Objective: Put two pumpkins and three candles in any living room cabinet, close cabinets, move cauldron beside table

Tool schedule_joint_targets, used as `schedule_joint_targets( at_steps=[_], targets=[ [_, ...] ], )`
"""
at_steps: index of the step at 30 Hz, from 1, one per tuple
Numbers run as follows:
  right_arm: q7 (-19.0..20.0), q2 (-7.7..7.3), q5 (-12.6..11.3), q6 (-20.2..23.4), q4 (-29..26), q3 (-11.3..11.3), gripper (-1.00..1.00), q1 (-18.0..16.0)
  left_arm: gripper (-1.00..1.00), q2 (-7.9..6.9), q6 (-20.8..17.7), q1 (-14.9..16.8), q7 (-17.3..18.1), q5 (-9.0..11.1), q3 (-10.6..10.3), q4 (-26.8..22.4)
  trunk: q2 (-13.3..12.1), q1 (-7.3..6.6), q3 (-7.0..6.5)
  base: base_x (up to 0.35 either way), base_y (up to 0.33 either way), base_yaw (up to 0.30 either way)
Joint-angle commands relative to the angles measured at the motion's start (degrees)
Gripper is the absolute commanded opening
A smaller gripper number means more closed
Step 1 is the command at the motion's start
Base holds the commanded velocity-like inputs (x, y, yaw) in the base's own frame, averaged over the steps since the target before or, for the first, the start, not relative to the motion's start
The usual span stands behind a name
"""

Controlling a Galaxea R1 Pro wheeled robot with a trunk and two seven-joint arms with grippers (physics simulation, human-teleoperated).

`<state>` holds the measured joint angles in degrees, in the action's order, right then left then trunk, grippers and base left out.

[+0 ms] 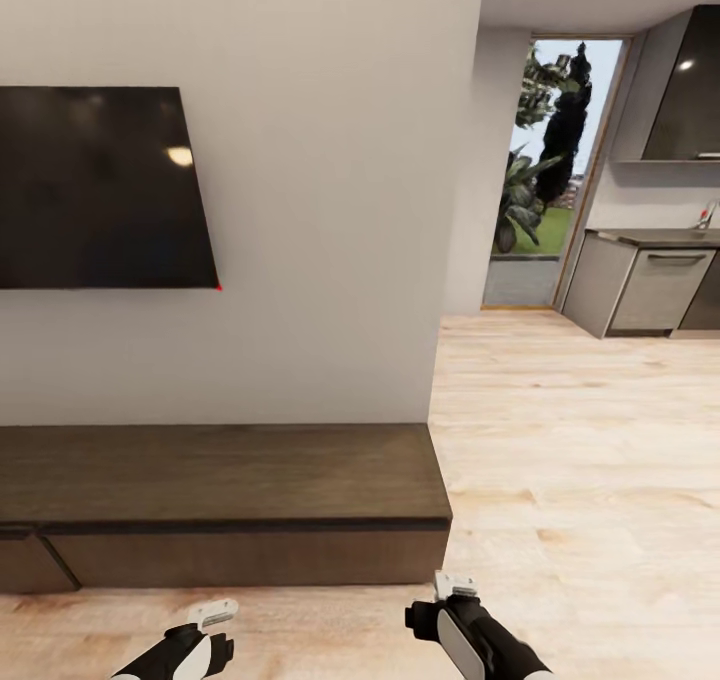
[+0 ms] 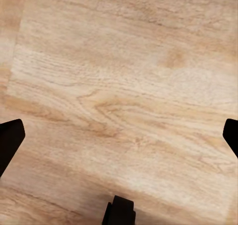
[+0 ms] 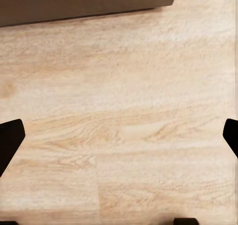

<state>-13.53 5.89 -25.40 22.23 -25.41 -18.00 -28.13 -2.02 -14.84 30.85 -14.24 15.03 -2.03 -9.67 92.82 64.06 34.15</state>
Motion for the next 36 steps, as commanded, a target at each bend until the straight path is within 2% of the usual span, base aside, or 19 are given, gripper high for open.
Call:
schedule_joint_targets(
  at_steps=[1,7,26,29,30,33,36],
  targets=[
    [0.0,0.01,0.0,-0.4,0.7,0.0,1.00,0.0,1.00,0.00,0.0,0.0,0.0,0.0,0.0,0.0,-0.4,-0.23,-0.19,0.000,0.000,0.000],
    [0.0,0.00,0.3,-1.8,3.2,0.0,1.00,0.0,1.00,0.00,0.0,0.0,0.0,0.0,0.0,0.0,-2.8,-1.54,-1.26,0.000,0.000,0.000],
    [-0.3,0.09,0.5,-1.9,3.6,-0.3,1.00,0.0,1.00,-0.12,0.1,0.0,0.0,-0.1,0.1,0.7,-10.4,-5.72,-4.67,0.000,0.000,0.000],
    [-0.3,0.08,0.6,-2.7,7.0,-0.3,1.00,0.0,1.00,-0.16,0.4,-0.1,0.0,0.0,0.2,1.5,-11.6,-6.38,-5.21,0.000,0.000,0.000],
    [-0.3,0.06,0.6,-3.8,8.8,-0.2,1.00,0.0,1.00,-0.17,1.2,-0.3,-0.1,0.0,0.1,2.5,-12.0,-6.60,-5.39,0.000,0.000,0.000],
    [-0.3,-0.05,0.5,-9.9,16.0,-0.1,1.00,0.0,1.00,-0.11,7.0,-1.1,-0.1,-0.1,0.0,7.7,-13.2,-7.25,-5.93,0.000,0.000,0.000],
    [-0.3,-0.68,0.4,-13.2,20.7,-0.2,1.00,0.1,1.00,-0.20,8.7,-3.3,-0.1,-0.2,-0.1,9.5,-14.5,-7.91,-6.47,0.000,0.000,0.000]
  ],
)
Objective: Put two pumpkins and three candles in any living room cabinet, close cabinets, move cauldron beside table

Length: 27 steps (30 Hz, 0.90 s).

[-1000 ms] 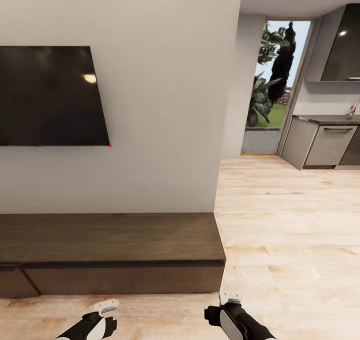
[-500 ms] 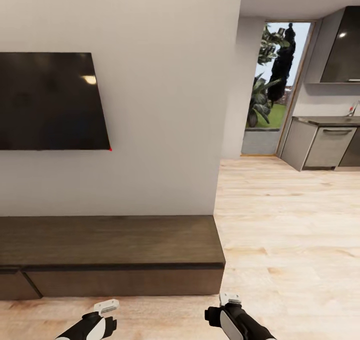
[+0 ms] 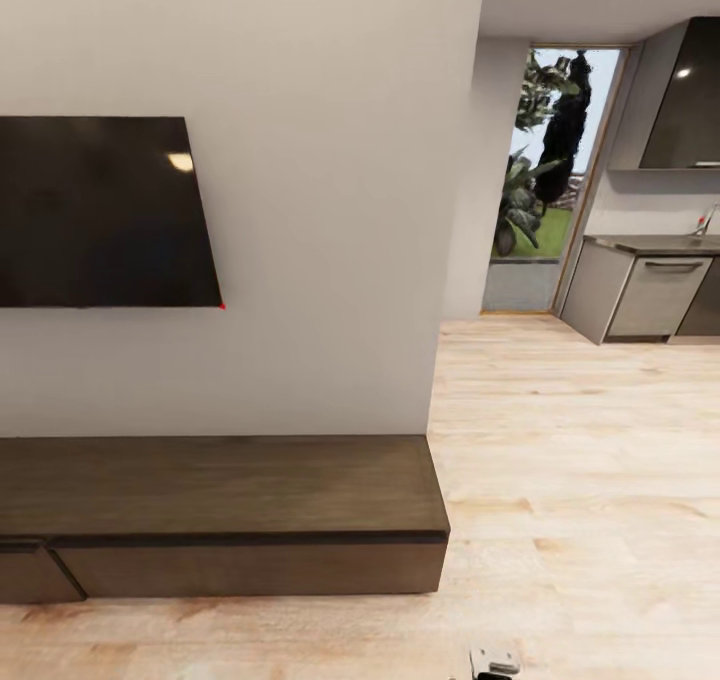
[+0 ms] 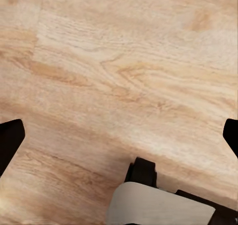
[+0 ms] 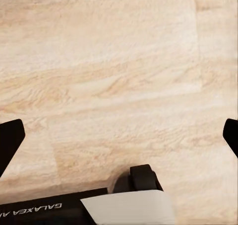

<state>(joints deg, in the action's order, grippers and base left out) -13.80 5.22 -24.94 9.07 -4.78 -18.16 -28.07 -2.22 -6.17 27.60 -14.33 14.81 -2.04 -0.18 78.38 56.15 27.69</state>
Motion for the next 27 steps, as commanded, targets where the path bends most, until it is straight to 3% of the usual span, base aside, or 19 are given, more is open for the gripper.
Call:
schedule_joint_targets(
  at_steps=[1,5,8,12,27],
  targets=[
    [0.0,-0.61,-0.2,-1.1,0.9,-0.1,1.00,0.0,1.00,-0.02,0.3,-1.0,0.0,-0.1,-0.1,0.2,-0.4,-0.23,-0.19,0.000,0.000,0.000],
    [0.0,-1.82,-0.5,-4.5,2.1,-0.1,1.00,2.5,1.00,-0.05,2.4,-4.2,0.0,-0.1,-0.1,0.5,-2.0,-1.11,-0.91,0.000,0.000,0.000],
    [0.0,-2.10,-0.6,-5.6,2.3,-0.1,1.00,5.3,1.00,-0.11,4.1,-6.8,0.0,-0.1,-0.2,0.6,-3.2,-1.76,-1.45,0.000,0.000,0.000],
    [0.0,-2.26,-0.6,-6.0,2.4,0.0,1.00,6.7,1.00,-0.14,5.2,-9.4,0.0,-0.1,-0.2,0.7,-4.8,-2.64,-2.17,0.000,0.000,0.000],
    [-0.1,-2.71,-0.5,-6.6,2.4,0.1,1.00,12.1,1.00,-0.15,11.0,-15.0,0.0,-0.1,-0.3,0.9,-10.8,-5.94,-4.86,0.000,0.000,0.000]
  ],
)
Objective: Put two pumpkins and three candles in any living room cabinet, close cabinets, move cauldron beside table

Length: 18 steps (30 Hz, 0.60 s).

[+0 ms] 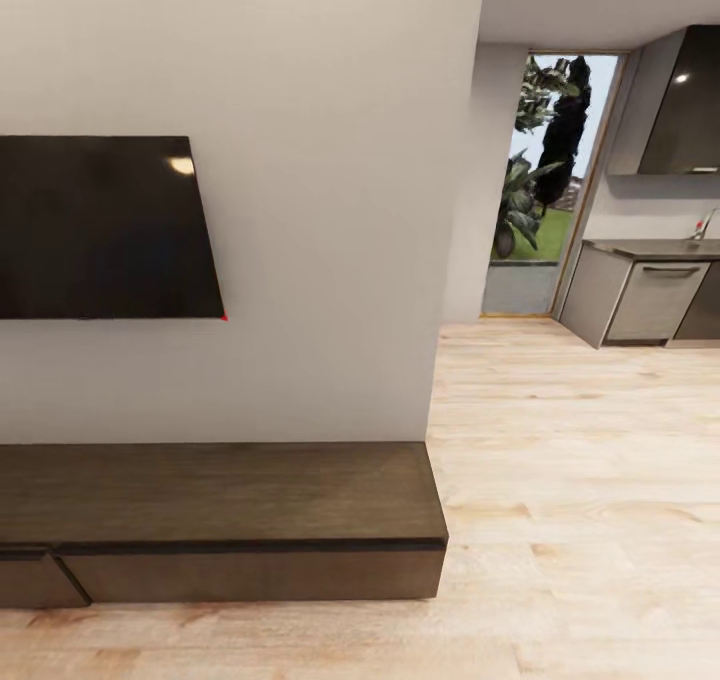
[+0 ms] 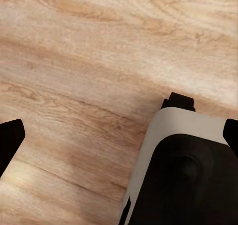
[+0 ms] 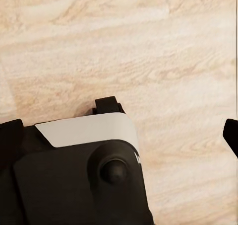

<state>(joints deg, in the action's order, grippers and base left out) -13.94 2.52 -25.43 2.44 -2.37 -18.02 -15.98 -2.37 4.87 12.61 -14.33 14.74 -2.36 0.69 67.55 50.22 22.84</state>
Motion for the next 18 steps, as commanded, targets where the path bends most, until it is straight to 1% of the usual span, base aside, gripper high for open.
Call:
schedule_joint_targets(
  at_steps=[1,3,7,8,11,18],
  targets=[
    [0.0,-0.20,0.0,-0.3,0.0,0.0,1.00,0.2,1.00,0.00,0.2,-0.2,0.0,0.0,0.0,0.0,-0.4,-0.23,-0.19,0.000,0.000,0.000],
    [0.0,-0.62,0.0,-0.7,0.0,0.0,1.00,0.5,1.00,0.00,0.4,-0.6,0.0,0.0,0.0,0.0,-1.2,-0.67,-0.55,0.000,0.000,0.000],
    [0.0,-2.93,0.0,-1.0,0.1,-0.1,1.00,1.5,1.00,0.00,0.7,-1.6,0.0,0.0,0.0,0.0,-2.8,-1.54,-1.26,0.000,0.000,0.000],
    [0.0,-3.19,0.0,-1.0,0.1,-0.1,1.00,2.0,1.00,0.00,0.7,-1.8,0.0,0.0,0.0,0.0,-3.2,-1.76,-1.44,0.000,0.000,0.000],
    [0.1,-3.54,0.0,-1.1,0.1,-0.1,1.00,3.5,1.00,0.00,0.7,-2.3,0.0,0.0,-0.1,0.0,-4.4,-2.42,-1.98,0.000,0.000,0.000],
    [0.0,-3.63,0.0,-1.2,0.1,-0.1,1.00,5.6,1.00,0.03,0.7,-4.0,0.0,0.0,-0.1,0.1,-7.2,-3.96,-3.24,0.000,0.000,0.000]
  ],
)
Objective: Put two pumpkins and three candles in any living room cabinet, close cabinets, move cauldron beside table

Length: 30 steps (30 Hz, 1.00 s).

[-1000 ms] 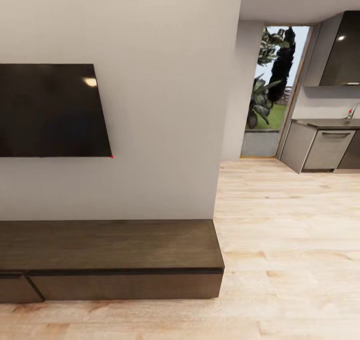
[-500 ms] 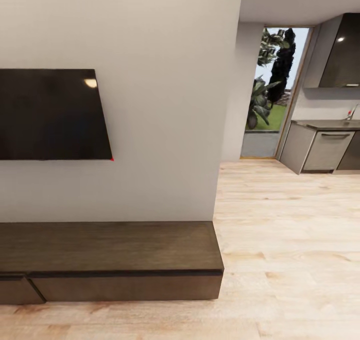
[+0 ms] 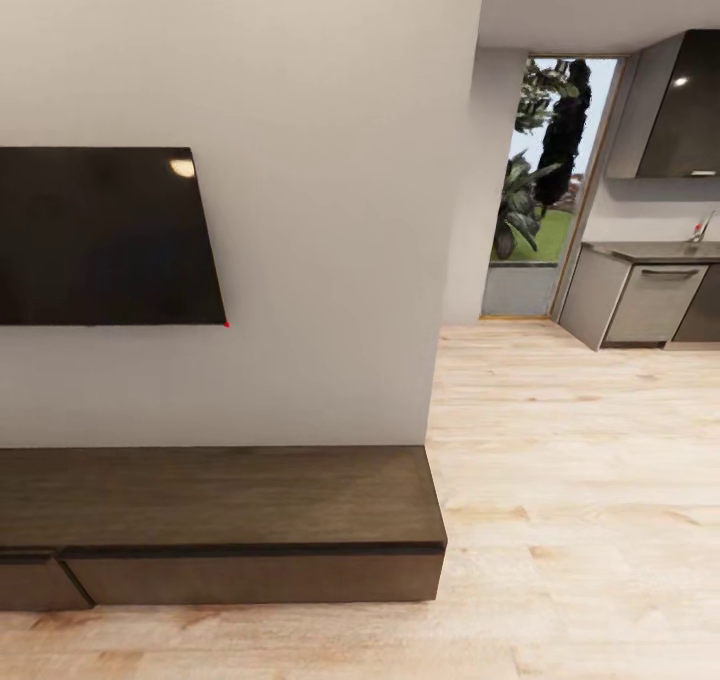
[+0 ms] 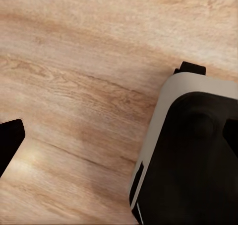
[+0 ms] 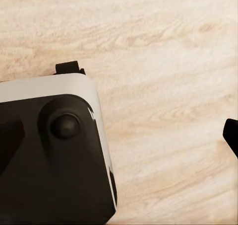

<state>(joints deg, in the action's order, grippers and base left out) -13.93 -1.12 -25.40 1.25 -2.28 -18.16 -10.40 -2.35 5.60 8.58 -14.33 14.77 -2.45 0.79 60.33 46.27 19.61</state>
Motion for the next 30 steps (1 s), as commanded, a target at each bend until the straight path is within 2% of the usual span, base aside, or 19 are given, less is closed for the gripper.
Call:
schedule_joint_targets(
  at_steps=[1,15,30],
  targets=[
    [0.0,0.02,0.0,0.0,0.0,0.0,1.00,0.1,1.00,0.02,0.0,-0.3,0.0,0.0,0.0,0.0,-0.4,-0.23,-0.19,0.000,0.000,0.000],
    [0.0,0.60,0.1,0.1,1.1,-0.1,1.00,0.5,1.00,0.06,0.0,-3.9,0.0,0.2,0.0,0.2,-6.0,-3.30,-2.70,0.000,0.000,0.000],
    [0.0,0.66,0.3,0.1,1.8,-0.1,1.00,0.6,1.00,0.58,0.1,-5.3,0.0,0.1,0.5,-0.5,-6.0,-3.30,-2.70,0.000,0.000,0.000]
  ],
)
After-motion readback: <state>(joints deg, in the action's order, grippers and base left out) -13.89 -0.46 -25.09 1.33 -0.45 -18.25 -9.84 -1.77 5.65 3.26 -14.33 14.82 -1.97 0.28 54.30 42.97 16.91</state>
